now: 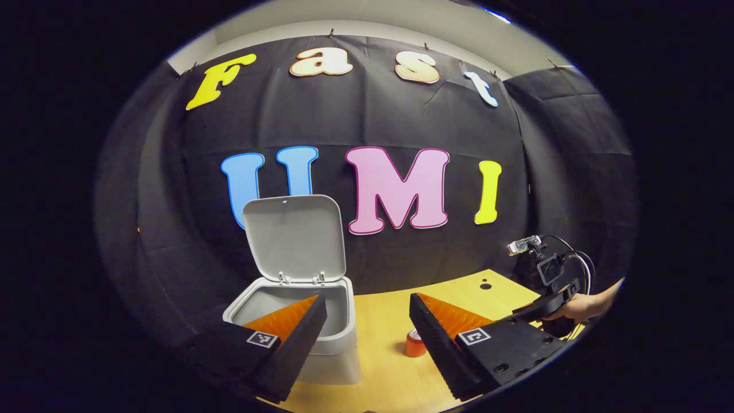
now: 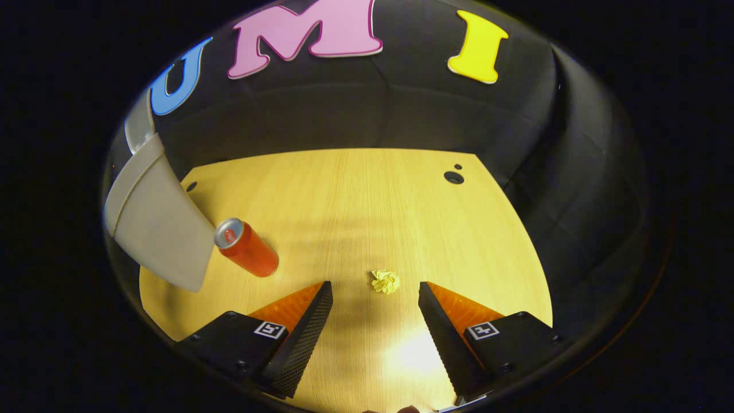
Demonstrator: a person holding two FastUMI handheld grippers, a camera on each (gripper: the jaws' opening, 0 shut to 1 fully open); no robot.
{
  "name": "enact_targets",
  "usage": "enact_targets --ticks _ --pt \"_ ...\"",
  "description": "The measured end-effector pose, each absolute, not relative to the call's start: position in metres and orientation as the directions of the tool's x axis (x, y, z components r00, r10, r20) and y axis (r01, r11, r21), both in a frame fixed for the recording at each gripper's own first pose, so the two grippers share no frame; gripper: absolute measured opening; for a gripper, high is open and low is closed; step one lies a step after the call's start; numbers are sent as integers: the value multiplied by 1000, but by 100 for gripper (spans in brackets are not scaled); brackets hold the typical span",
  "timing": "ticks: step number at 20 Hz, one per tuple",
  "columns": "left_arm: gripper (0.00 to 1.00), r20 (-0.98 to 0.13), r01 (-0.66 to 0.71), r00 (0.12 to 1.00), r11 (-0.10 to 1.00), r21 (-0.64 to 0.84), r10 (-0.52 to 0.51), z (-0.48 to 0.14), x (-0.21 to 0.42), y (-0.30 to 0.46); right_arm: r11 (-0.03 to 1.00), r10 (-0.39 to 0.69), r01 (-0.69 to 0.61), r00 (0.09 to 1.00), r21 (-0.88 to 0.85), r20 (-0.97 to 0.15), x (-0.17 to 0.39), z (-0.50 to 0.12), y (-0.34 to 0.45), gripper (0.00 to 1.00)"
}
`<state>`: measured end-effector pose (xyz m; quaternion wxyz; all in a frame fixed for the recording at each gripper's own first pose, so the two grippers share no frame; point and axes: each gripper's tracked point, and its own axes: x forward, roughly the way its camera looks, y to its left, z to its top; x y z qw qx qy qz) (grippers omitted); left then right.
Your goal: Press the lid of the desktop garbage bin to open it, pick up the crumpled paper on the desktop and throw it into the bin, then pick up the pop can on the desktop and drop it into the bin, and finally close the garbage bin lid.
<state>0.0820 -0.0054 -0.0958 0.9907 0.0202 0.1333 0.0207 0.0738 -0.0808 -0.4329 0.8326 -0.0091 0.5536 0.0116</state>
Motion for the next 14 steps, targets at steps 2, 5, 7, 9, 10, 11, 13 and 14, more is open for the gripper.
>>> enact_targets --ticks 2,5,7,9,10,11,13,14 --pt "98 -275 -51 959 997 65 67 -98 82 1 1000 -10 -24 347 -20 -938 80 -456 -86 98" --pt "98 -299 -68 951 995 68 86 -103 82 0 1000 -11 -6 273 -13 -962 81 -487 -89 98" --pt "98 -312 -68 946 995 69 87 -108 81 -4 1000 -12 6 228 -11 -974 80 -506 -90 98" --pt "97 -325 -61 942 995 79 84 -111 80 -8 1000 -13 14 192 -10 -981 77 -518 -91 97" --pt "97 -328 -57 941 995 84 82 -112 80 -11 1000 -15 20 187 -12 -982 78 -521 -92 96" --pt "97 -330 -54 941 995 88 81 -112 80 -12 1000 -18 28 183 -13 -983 79 -524 -94 93" --pt "97 -331 -55 940 994 97 84 -112 81 -13 999 -19 48 166 -11 -986 78 -527 -96 80" --pt "97 -330 -57 940 993 100 87 -111 82 -14 999 -12 54 158 -4 -987 77 -527 -96 70"
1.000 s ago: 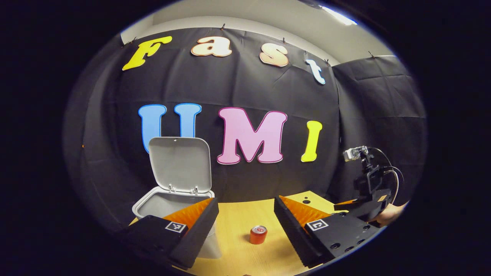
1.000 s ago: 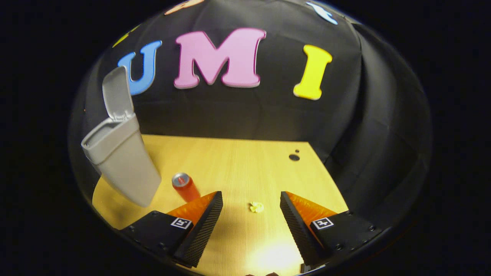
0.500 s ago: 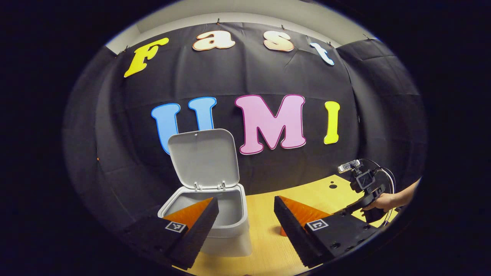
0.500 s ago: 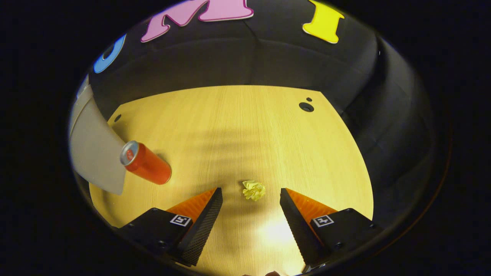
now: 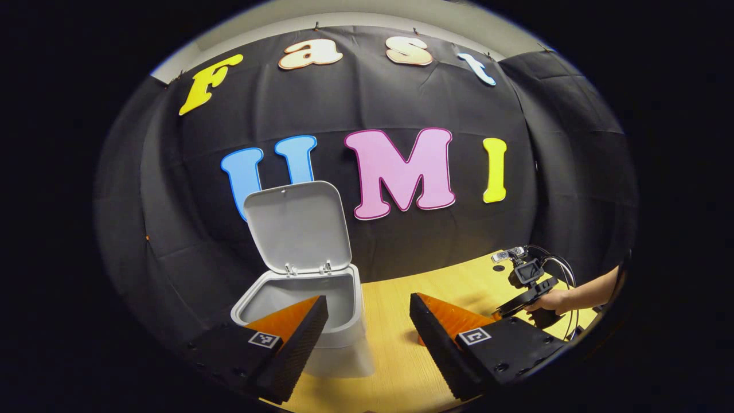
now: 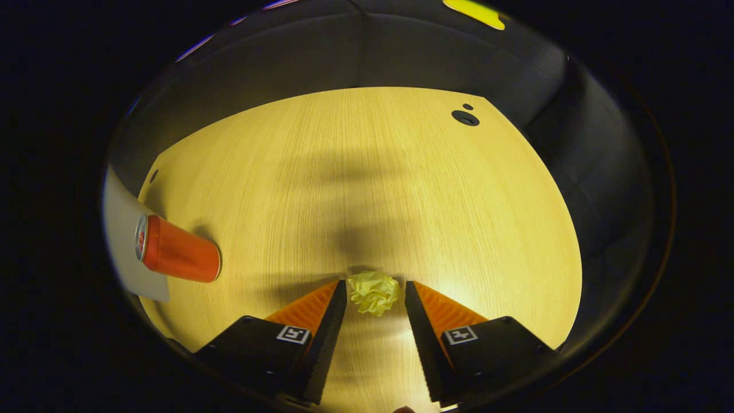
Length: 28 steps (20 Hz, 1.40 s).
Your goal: Press the lid of the desktop garbage bin to open it, pick up the crumpled paper on the desktop and throw it into the bin, then pick up the pop can on the desktop and drop it into the bin, and finally close the garbage bin lid.
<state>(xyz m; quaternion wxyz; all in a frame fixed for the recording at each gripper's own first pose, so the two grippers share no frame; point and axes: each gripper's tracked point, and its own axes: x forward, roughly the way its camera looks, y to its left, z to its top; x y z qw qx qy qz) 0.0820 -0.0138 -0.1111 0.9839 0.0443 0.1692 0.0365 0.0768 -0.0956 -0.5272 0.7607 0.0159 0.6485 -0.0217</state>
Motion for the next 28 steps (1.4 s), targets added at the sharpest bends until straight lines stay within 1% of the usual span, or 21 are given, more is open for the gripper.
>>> enact_targets --ticks 1,3,4,6,7,10,11,12,13,14,17,18,19,20,21,24,28 --pt "97 -331 -58 940 994 98 87 -112 82 -15 999 -12 53 141 -5 -990 71 -530 -96 65" --pt "97 -334 -58 939 994 89 84 -114 85 -17 999 -15 36 126 -11 -992 69 -533 -99 48" --pt "97 -335 -57 939 995 86 82 -115 86 -17 1000 -12 30 136 -8 -991 72 -530 -100 45" --pt "97 -335 -51 939 995 86 77 -117 86 -19 999 -9 34 144 -4 -990 73 -529 -102 45" --pt "97 -334 -49 939 995 89 76 -118 86 -19 999 -4 39 155 2 -988 74 -528 -101 42" --pt "97 -332 -38 941 996 86 65 -117 83 -22 999 12 44 203 22 -979 84 -522 -97 40" --pt "97 -331 -34 942 996 83 60 -117 83 -23 999 23 41 217 32 -976 85 -520 -96 27" --pt "97 -330 -31 942 996 81 56 -116 82 -24 998 35 39 241 45 -970 90 -516 -94 40" --pt "97 -328 -28 943 996 82 53 -116 80 -25 997 50 37 269 62 -962 95 -514 -93 27" --pt "97 -326 -25 944 996 84 51 -116 79 -25 996 67 33 300 80 -952 102 -508 -90 40" --pt "96 -324 -18 945 997 79 42 -117 74 -25 993 113 -23 377 113 -919 126 -492 -82 40" --pt "97 -323 -17 946 997 77 41 -116 72 -25 992 128 -50 402 118 -907 131 -484 -81 24" --pt "97 -320 -17 947 997 75 40 -116 69 -24 990 141 -79 429 118 -892 145 -476 -77 40" --pt "97 -318 -17 947 997 72 39 -114 67 -24 986 162 -111 454 125 -876 156 -467 -71 40" --pt "97 -316 -19 948 997 69 40 -115 63 -23 980 189 -145 477 136 -858 162 -445 -62 40" --pt "97 -318 -37 946 997 65 56 -117 54 -16 951 293 -249 525 186 -799 184 -393 -9 40" --pt "97 -315 -73 945 996 58 88 -114 41 -2 891 397 -429 570 152 -719 208 -339 66 40"
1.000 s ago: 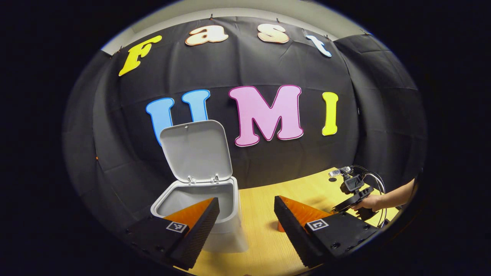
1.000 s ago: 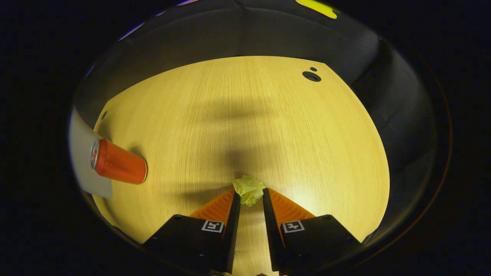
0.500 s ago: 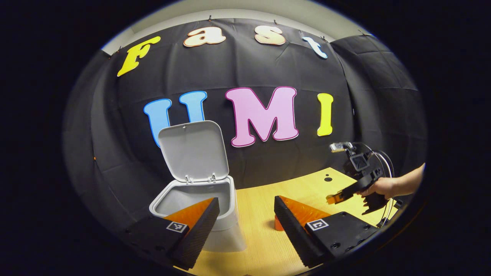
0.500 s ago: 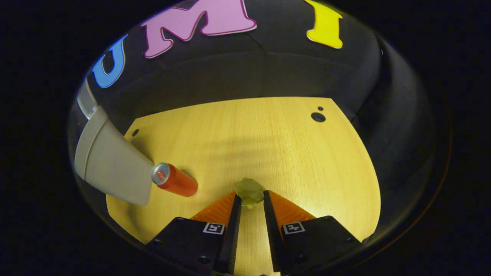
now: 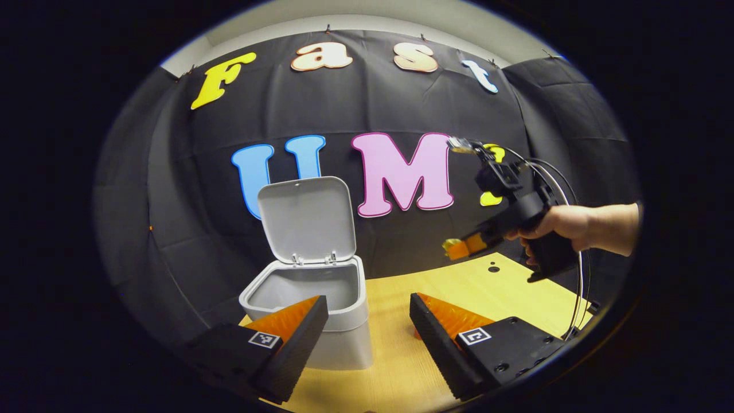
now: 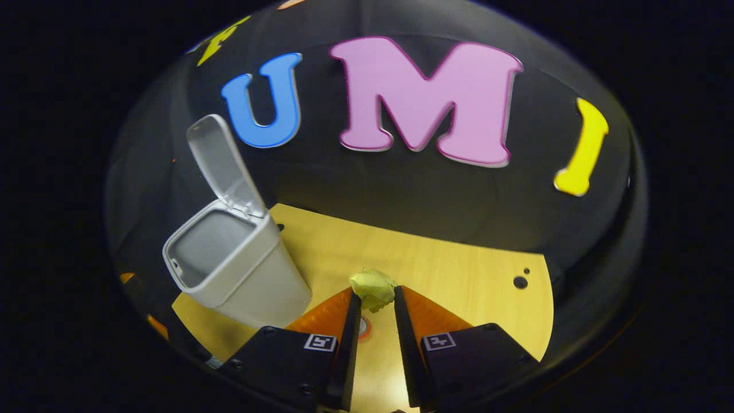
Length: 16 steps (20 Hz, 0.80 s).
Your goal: Press the lid of the desktop garbage bin to open it, pick up the crumpled paper on the desktop and throw it into the bin, then pick up the pop can on the desktop and drop it into the bin, and finally close the garbage bin lid.
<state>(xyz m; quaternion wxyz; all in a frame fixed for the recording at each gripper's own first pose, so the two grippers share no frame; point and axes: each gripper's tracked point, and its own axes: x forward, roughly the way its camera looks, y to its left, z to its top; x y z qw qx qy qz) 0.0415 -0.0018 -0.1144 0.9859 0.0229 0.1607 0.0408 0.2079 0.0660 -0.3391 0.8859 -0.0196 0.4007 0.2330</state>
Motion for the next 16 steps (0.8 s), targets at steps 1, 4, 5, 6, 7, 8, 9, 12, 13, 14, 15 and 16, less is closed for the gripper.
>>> enact_targets --ticks 1,4,5,6,7,8,9,12,13,14,15,16 --pt "97 -310 -84 945 994 67 100 -112 38 3 869 432 -470 572 154 -697 211 -326 85 40" --pt "96 -294 -111 947 990 90 133 -106 31 16 799 544 -565 538 204 -643 209 -297 150 40" --pt "96 -291 -120 946 988 94 143 -104 27 19 778 570 -592 524 210 -633 207 -294 170 40" --pt "97 -290 -138 944 986 93 159 -103 23 26 743 602 -635 498 210 -624 201 -292 200 40" --pt "96 -293 -148 941 985 91 169 -105 19 29 722 622 -656 476 220 -622 196 -293 217 40" --pt "96 -295 -160 938 983 91 180 -105 16 33 703 639 -672 454 232 -621 193 -296 231 40" --pt "96 -297 -174 935 981 90 193 -105 13 38 688 650 -683 432 244 -625 188 -303 243 40" --pt "97 -305 -217 923 972 90 234 -106 2 50 656 666 -711 387 253 -638 176 -312 269 40" --pt "96 -307 -228 920 970 89 245 -106 -1 52 653 663 -716 383 247 -643 174 -313 271 40" --pt "96 -311 -238 916 967 87 253 -107 -3 55 648 666 -722 380 245 -642 173 -315 273 42" --pt "96 -316 -245 913 966 85 260 -111 -8 58 652 660 -721 388 233 -644 175 -315 273 47" --pt "97 -320 -250 910 965 82 264 -113 -9 60 657 653 -720 397 222 -645 176 -318 272 64"
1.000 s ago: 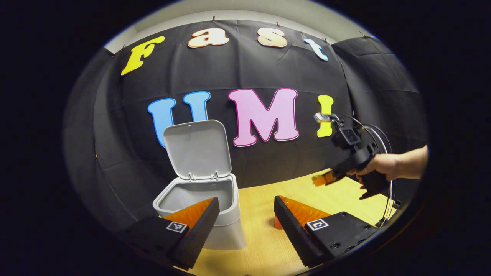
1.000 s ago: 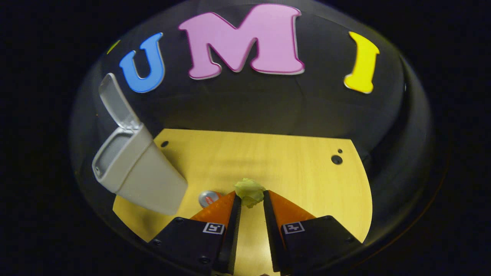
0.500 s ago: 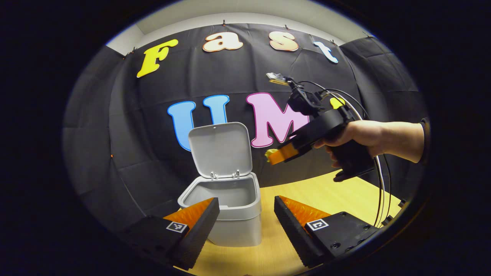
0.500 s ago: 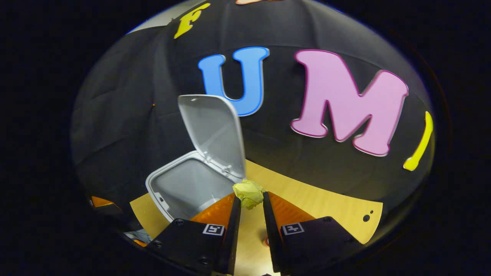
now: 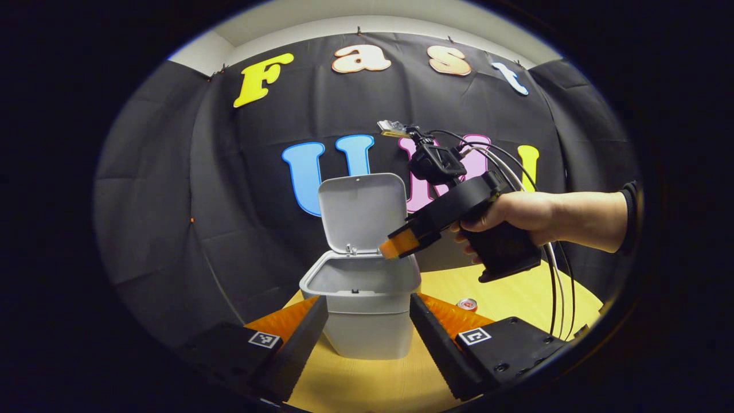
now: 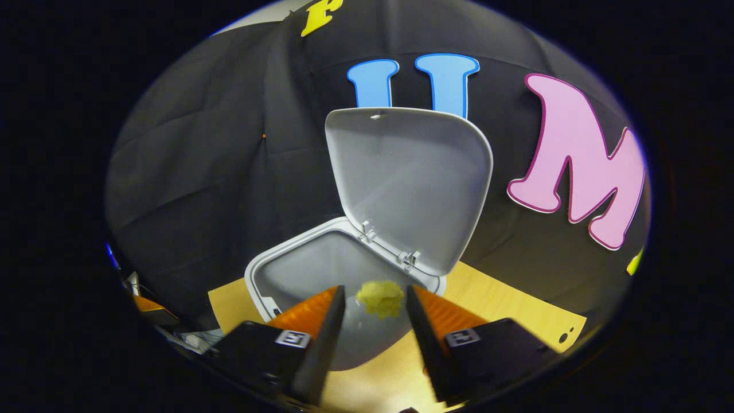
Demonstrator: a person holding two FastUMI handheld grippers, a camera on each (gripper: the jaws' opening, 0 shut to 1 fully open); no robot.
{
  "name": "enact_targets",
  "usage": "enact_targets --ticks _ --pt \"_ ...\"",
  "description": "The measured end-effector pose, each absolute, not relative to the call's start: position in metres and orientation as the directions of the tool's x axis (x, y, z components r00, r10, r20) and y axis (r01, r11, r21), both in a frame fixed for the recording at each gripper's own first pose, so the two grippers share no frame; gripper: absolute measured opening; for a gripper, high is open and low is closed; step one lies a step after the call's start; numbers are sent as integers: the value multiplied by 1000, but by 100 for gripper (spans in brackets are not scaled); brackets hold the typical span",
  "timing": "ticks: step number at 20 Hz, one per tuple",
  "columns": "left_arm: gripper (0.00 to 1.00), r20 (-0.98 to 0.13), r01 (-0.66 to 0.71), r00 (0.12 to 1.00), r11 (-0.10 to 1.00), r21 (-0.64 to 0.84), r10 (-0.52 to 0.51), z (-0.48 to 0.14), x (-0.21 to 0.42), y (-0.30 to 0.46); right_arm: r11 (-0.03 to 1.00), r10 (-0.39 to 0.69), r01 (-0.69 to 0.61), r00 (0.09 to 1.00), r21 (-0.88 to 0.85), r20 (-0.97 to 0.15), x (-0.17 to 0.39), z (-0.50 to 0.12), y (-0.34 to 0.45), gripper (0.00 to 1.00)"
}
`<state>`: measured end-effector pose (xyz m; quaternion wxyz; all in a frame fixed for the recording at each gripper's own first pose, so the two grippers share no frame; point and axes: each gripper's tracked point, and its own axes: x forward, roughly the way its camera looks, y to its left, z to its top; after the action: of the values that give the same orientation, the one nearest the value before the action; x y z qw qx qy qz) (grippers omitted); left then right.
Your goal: Press the lid of the desktop garbage bin to open it, pick up the crumpled paper on the desktop and throw it into the bin, then pick up the pop can on the desktop and drop it into the bin, and finally close the garbage bin lid.
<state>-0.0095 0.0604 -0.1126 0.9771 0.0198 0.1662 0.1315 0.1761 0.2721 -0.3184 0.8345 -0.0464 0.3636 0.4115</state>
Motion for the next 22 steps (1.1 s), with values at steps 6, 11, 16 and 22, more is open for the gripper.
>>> enact_targets --ticks 6,11,16,22 --pt "96 -328 -120 936 992 38 125 -149 -2 26 750 608 -642 572 161 -550 208 -286 219 98" --pt "97 -363 20 932 1000 11 -15 -204 34 -27 876 461 -473 763 95 -454 239 -254 112 98" --pt "97 -406 96 910 995 3 -87 -286 86 -76 967 239 -253 883 18 -405 250 -259 -8 97" --pt "97 -439 103 891 993 -64 -120 -372 144 -115 995 17 -47 945 -83 -326 241 -287 -109 97"
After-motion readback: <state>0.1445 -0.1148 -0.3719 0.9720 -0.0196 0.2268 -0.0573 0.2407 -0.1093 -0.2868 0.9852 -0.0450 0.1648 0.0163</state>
